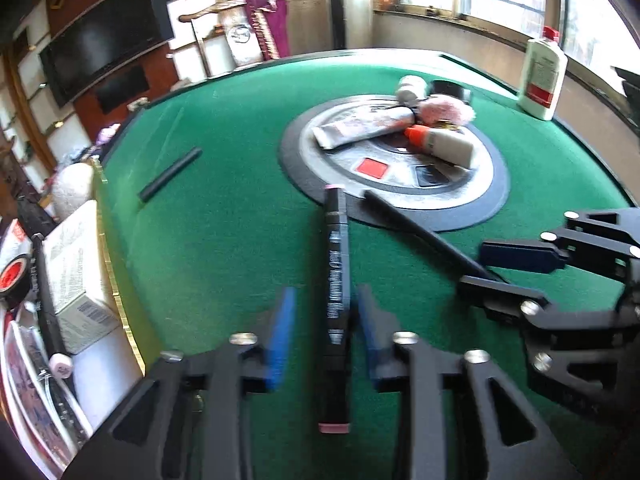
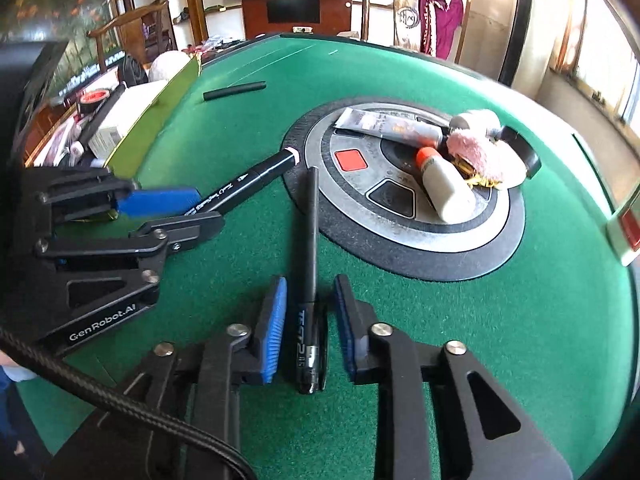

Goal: Organize objects
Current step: 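Carry both markers in the two grippers over the white tray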

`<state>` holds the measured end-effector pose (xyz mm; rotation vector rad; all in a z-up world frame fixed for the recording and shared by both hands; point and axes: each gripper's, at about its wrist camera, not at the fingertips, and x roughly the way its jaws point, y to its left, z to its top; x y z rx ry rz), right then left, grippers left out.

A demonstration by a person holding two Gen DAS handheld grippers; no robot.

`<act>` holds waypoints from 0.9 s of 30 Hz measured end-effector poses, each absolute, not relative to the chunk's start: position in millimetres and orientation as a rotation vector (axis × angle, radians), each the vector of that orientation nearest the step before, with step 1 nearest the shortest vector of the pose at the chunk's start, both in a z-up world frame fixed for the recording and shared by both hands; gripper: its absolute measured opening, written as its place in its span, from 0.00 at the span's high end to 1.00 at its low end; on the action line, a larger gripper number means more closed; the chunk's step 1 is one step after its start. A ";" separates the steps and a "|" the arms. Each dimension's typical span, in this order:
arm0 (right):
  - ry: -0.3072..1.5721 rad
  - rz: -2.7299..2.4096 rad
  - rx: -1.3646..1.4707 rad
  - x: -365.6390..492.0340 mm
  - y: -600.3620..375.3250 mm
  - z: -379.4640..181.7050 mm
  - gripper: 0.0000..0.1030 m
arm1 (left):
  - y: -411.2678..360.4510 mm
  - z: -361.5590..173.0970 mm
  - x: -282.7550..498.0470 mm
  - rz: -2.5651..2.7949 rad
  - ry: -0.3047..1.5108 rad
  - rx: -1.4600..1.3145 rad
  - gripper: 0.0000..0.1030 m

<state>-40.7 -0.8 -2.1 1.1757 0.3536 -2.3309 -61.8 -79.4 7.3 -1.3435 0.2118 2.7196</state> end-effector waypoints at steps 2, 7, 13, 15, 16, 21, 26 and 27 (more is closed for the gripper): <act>0.340 -2.340 1.170 -39.8 0.4 -3.6 0.74 | -82.7 6.8 -63.5 2.710 0.190 -1.355 0.57; 0.352 -2.363 1.161 -37.4 -1.5 -3.5 0.75 | -77.8 6.3 -63.8 2.753 0.269 -1.366 0.31; 0.327 -2.362 1.159 -37.8 -3.2 -3.1 0.78 | -81.0 3.7 -66.9 2.711 0.201 -1.362 0.25; 0.317 -2.358 1.168 -39.7 -1.4 -2.9 0.78 | -81.7 4.1 -69.4 2.705 0.189 -1.391 0.25; 0.307 -2.357 1.177 -40.8 -0.9 -2.7 0.78 | -81.2 4.3 -70.2 2.699 0.188 -1.402 0.25; 0.340 -2.364 1.198 -40.6 -2.7 -1.6 0.79 | -82.2 3.3 -70.8 2.709 0.180 -1.399 0.22; 0.328 -2.367 1.201 -40.5 -0.3 -1.4 0.79 | -82.7 1.6 -71.7 2.755 0.205 -1.400 0.12; 0.339 -2.367 1.196 -39.7 -0.7 -1.6 0.79 | -82.5 2.2 -71.3 2.753 0.205 -1.401 0.12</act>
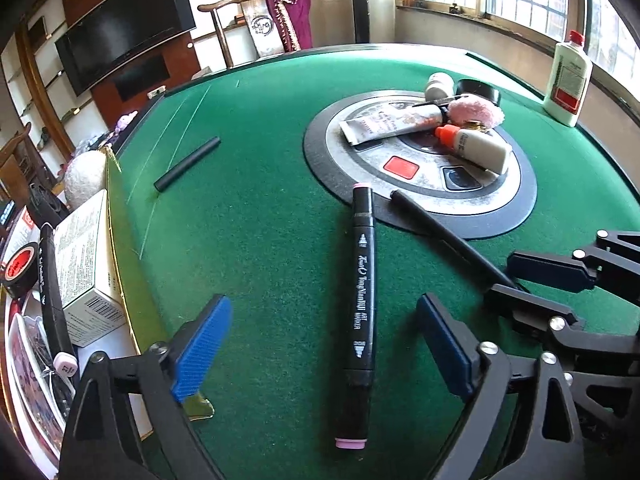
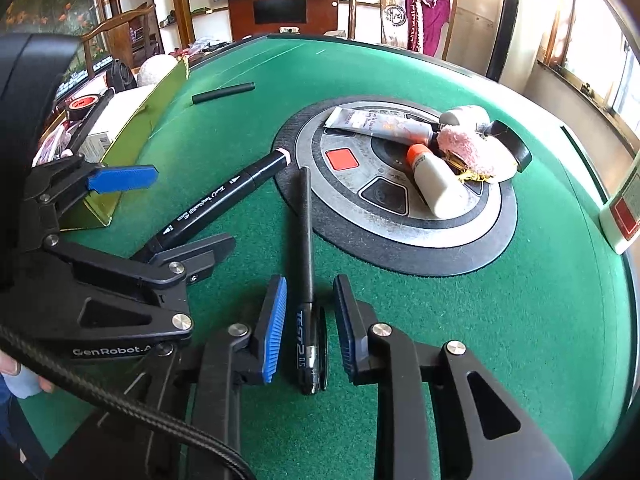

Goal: Organize objects
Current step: 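Carry both markers in the two grippers over the white tray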

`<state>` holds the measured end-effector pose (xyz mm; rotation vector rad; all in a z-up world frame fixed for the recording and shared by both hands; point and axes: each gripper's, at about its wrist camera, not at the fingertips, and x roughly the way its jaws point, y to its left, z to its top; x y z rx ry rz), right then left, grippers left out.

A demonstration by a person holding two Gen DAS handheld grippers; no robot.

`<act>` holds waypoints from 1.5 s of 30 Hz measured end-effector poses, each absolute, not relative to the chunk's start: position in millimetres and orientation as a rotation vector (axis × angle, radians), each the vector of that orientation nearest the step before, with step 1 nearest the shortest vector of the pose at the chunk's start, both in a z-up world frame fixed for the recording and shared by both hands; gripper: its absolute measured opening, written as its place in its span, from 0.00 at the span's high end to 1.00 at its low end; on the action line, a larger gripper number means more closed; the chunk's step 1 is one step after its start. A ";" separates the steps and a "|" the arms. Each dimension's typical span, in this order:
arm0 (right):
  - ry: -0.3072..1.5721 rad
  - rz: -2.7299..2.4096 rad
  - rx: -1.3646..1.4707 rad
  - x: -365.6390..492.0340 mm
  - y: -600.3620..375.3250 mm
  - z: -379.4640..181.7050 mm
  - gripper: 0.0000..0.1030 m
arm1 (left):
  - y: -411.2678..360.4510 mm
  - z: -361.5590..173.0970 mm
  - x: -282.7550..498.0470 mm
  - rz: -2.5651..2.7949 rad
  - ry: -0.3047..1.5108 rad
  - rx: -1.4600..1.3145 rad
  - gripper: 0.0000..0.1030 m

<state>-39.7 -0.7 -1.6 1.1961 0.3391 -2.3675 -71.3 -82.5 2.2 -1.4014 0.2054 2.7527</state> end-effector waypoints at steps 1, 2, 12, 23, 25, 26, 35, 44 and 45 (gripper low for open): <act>0.343 -2.369 1.195 -39.4 -0.8 -1.4 0.79 | -82.3 2.1 -71.3 2.752 0.205 -1.402 0.12; 0.345 -2.372 1.191 -38.7 -0.8 -1.3 0.81 | -81.7 2.1 -71.1 2.751 0.207 -1.404 0.12; 0.201 -2.408 1.183 -41.3 16.6 6.0 0.90 | -84.2 4.7 -62.9 2.790 0.246 -1.352 0.89; 0.080 -2.400 1.149 -40.9 26.3 18.6 0.90 | -99.7 30.5 -55.0 2.811 0.047 -1.200 0.89; 0.076 -2.400 1.145 -41.2 26.7 18.7 0.90 | -101.7 35.1 -52.7 2.815 0.022 -1.164 0.89; 0.066 -2.397 1.143 -41.2 27.1 19.5 0.90 | -102.2 36.8 -52.1 2.814 0.014 -1.154 0.89; -0.003 -2.360 1.103 -39.3 21.1 28.0 0.89 | -108.8 51.7 -44.2 2.903 0.031 -1.079 0.89; -0.035 -2.322 1.048 -29.1 -10.0 42.2 0.89 | -136.8 72.4 -32.6 3.023 -0.066 -0.972 0.89; -0.033 -2.315 1.042 -27.0 -15.8 44.7 0.89 | -140.2 73.6 -31.6 3.027 -0.071 -0.967 0.89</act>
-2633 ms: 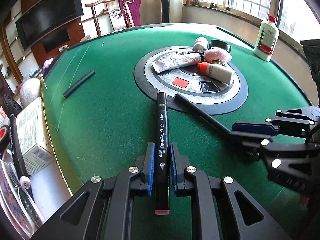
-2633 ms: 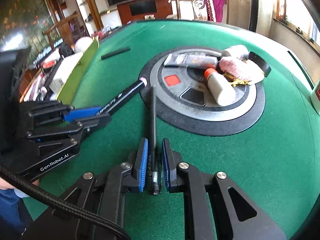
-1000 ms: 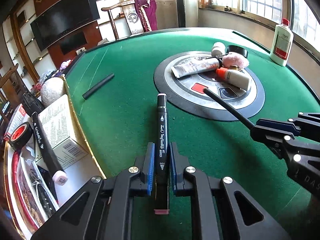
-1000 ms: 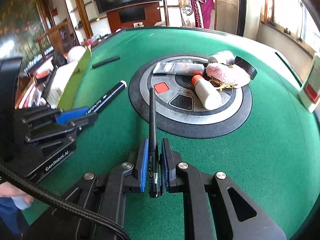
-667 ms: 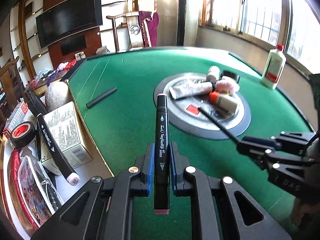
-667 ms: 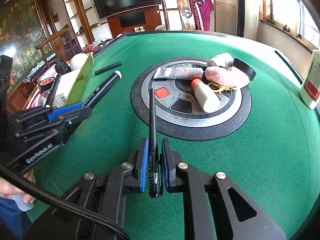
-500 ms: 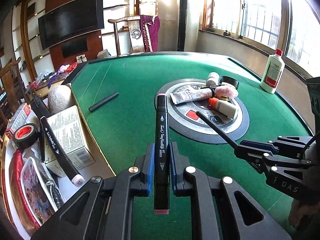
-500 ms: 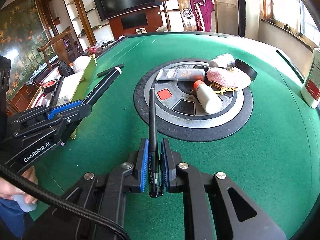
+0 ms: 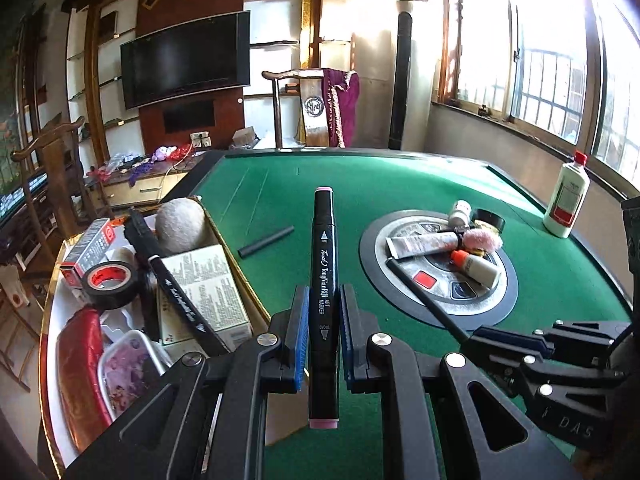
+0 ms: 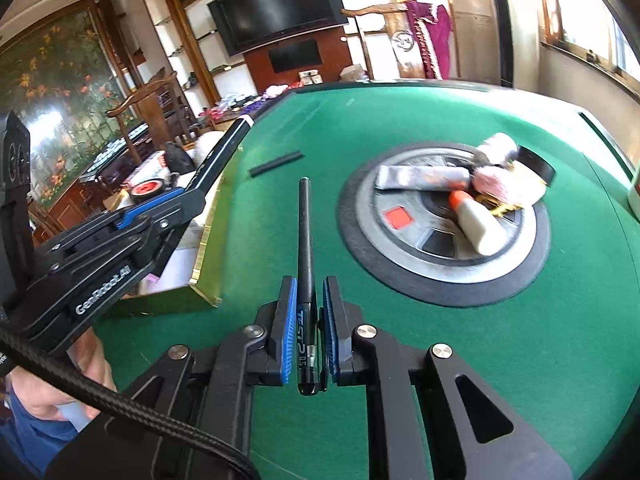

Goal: Organize objects
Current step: 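Carry both markers in the two grippers over the white tray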

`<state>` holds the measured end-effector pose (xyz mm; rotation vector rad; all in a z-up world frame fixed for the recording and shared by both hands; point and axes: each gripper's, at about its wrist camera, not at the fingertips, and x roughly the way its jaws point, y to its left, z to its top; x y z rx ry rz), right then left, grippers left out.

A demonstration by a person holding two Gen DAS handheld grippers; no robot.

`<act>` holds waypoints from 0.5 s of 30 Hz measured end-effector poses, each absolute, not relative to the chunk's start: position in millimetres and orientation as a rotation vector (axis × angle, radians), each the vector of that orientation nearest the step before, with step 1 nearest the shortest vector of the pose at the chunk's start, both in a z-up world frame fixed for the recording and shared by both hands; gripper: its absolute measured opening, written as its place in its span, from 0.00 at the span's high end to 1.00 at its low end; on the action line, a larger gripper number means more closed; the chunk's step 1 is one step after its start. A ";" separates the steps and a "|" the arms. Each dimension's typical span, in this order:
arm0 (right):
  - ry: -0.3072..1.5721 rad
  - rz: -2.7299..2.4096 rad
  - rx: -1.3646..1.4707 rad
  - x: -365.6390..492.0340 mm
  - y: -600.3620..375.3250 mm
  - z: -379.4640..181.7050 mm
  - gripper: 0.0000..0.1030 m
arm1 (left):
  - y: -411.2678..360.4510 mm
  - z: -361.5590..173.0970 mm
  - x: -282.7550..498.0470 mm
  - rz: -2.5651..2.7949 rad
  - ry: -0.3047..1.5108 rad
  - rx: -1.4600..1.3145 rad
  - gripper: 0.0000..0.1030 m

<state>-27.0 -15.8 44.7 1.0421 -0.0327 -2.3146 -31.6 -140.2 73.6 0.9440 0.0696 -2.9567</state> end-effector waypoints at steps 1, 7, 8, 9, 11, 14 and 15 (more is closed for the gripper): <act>-0.034 -2.312 1.036 -25.7 -20.9 46.7 0.89 | -143.4 75.1 -30.3 -2.952 0.078 0.930 0.89; -0.006 -2.280 1.015 -22.8 -55.1 55.1 0.89 | -166.8 85.0 -24.2 -2.913 0.128 0.856 0.89; -0.003 -2.274 1.013 -22.2 -59.8 56.2 0.89 | -172.0 86.0 -24.0 -2.902 0.142 0.848 0.89; 0.001 -2.266 1.011 -22.0 -66.8 57.4 0.89 | -178.6 86.5 -22.9 -2.883 0.155 0.841 0.89; 0.011 -2.249 1.011 -22.3 -77.2 58.6 0.89 | -191.2 87.8 -22.2 -2.860 0.177 0.832 0.89; 0.026 -2.225 1.003 -22.0 -94.8 61.3 0.89 | -213.4 87.9 -19.6 -2.809 0.228 0.818 0.89; 0.032 -2.214 1.000 -22.1 -102.0 62.1 0.89 | -223.8 88.3 -18.4 -2.792 0.263 0.811 0.89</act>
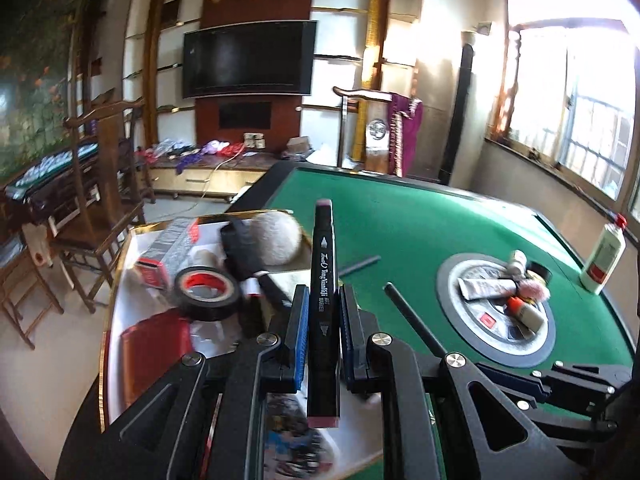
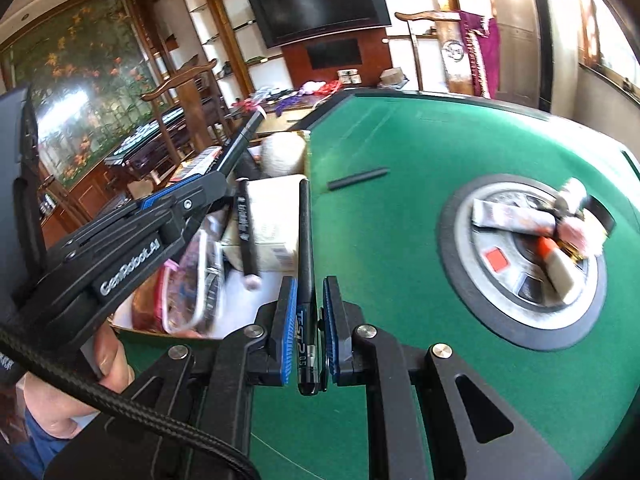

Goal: Organize objects
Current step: 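Carry both markers in the two grippers over the white tray, then open both grippers to drop the markers into the tray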

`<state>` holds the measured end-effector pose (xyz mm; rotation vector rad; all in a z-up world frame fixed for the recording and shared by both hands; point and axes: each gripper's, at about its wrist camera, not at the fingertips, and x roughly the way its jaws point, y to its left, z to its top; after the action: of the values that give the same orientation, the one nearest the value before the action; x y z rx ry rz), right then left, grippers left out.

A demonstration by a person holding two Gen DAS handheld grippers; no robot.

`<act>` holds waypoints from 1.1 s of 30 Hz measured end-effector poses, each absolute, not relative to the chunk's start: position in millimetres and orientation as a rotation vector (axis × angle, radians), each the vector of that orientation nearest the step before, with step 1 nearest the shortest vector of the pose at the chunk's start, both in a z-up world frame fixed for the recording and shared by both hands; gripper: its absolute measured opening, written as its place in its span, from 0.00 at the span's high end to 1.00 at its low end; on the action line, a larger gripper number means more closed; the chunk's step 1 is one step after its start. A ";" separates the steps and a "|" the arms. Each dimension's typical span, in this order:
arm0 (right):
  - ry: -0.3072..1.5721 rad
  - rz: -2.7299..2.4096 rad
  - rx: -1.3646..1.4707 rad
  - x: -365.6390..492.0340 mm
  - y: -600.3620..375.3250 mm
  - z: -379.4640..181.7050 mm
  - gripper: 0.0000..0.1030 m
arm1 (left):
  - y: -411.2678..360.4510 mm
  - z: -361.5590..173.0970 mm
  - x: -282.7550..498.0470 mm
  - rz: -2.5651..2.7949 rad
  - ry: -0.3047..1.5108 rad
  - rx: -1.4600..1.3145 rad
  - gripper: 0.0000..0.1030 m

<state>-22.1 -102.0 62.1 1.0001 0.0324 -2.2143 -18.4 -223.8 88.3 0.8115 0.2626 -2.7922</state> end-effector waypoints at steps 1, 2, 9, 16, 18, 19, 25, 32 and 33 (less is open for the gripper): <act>0.036 -2.207 0.998 -21.7 -107.6 62.8 0.89 | -234.0 88.1 -17.6 -2.773 0.293 0.806 0.89; 0.041 -2.196 0.996 -21.7 -115.3 63.4 0.89 | -244.4 87.7 -16.6 -2.751 0.319 0.800 0.89; 0.055 -2.125 1.018 -23.8 -156.2 56.5 0.89 | -301.1 72.8 -14.6 -2.611 0.480 0.821 0.89; 0.076 -2.074 1.050 -23.9 -188.9 43.8 0.89 | -311.4 58.7 -19.3 -2.572 0.519 0.877 0.89; 0.083 -2.066 1.059 -25.9 -193.5 41.5 0.89 | -311.3 56.5 -20.6 -2.565 0.529 0.888 0.89; 0.084 -2.064 1.065 -26.7 -195.8 40.6 0.89 | -313.1 54.8 -20.6 -2.563 0.534 0.895 0.89; 0.094 -2.071 1.080 -32.4 -204.7 34.9 0.89 | -315.7 53.1 -20.9 -2.547 0.551 0.918 0.89; 0.162 -2.091 1.038 -25.2 -206.6 38.8 0.88 | -321.1 50.8 -20.8 -2.540 0.615 0.929 0.78; 0.152 -2.094 1.024 -23.4 -204.3 42.3 0.87 | -321.6 50.6 -20.7 -2.539 0.623 0.930 0.71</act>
<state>-23.4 -204.3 42.3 1.0237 0.1521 -2.0945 -20.7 -321.6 50.6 0.9297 0.6227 -2.5391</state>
